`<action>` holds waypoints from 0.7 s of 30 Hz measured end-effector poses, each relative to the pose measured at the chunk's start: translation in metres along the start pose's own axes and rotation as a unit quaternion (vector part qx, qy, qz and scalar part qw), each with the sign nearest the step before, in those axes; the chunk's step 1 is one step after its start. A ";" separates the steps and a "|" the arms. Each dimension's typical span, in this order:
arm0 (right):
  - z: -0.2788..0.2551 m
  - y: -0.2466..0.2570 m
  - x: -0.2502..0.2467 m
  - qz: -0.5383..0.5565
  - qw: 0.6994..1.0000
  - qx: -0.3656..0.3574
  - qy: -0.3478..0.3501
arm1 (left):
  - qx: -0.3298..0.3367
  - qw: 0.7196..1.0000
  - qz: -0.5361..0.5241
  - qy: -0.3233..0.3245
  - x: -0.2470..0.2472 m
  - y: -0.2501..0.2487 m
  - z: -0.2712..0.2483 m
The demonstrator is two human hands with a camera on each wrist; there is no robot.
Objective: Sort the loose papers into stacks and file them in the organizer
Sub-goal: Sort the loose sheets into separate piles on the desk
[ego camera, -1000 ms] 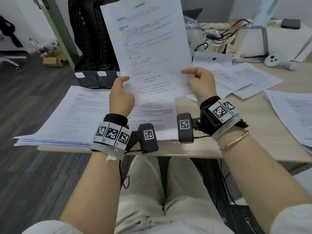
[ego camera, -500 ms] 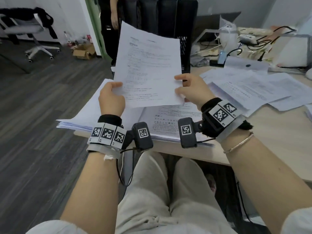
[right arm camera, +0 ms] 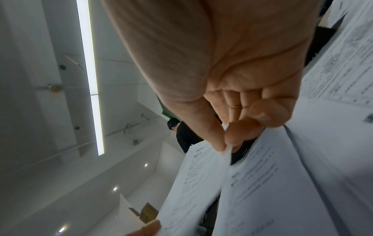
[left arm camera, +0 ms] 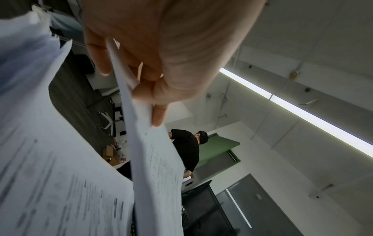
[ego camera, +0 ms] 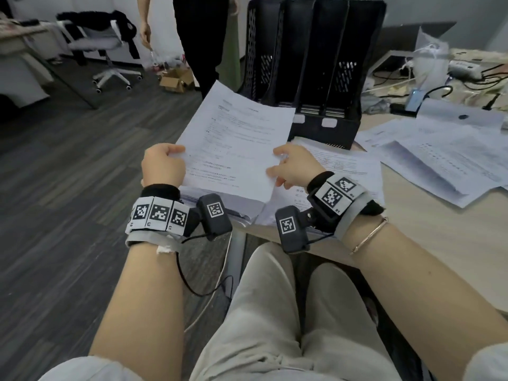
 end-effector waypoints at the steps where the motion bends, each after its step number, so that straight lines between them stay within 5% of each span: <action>1: 0.001 0.000 0.007 0.006 1.000 0.007 0.010 | -0.010 1.000 0.003 -0.001 -0.004 0.003 0.002; 12: 0.004 -0.014 0.042 0.059 0.994 0.066 0.056 | -0.057 0.997 0.043 0.005 -0.015 0.018 -0.001; 21: -0.009 -0.016 -0.016 -0.010 1.000 0.017 -0.022 | 0.074 0.993 -0.038 0.088 0.026 -0.039 -0.024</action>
Point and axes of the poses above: each hand's wrist, its own z-axis towards the middle knuckle, its own x-axis out of the palm, y = z × x, the point moved 5 cm from there along z, towards the middle knuckle, and after that the axes turned 1 degree about z, right-handed, at the moved point
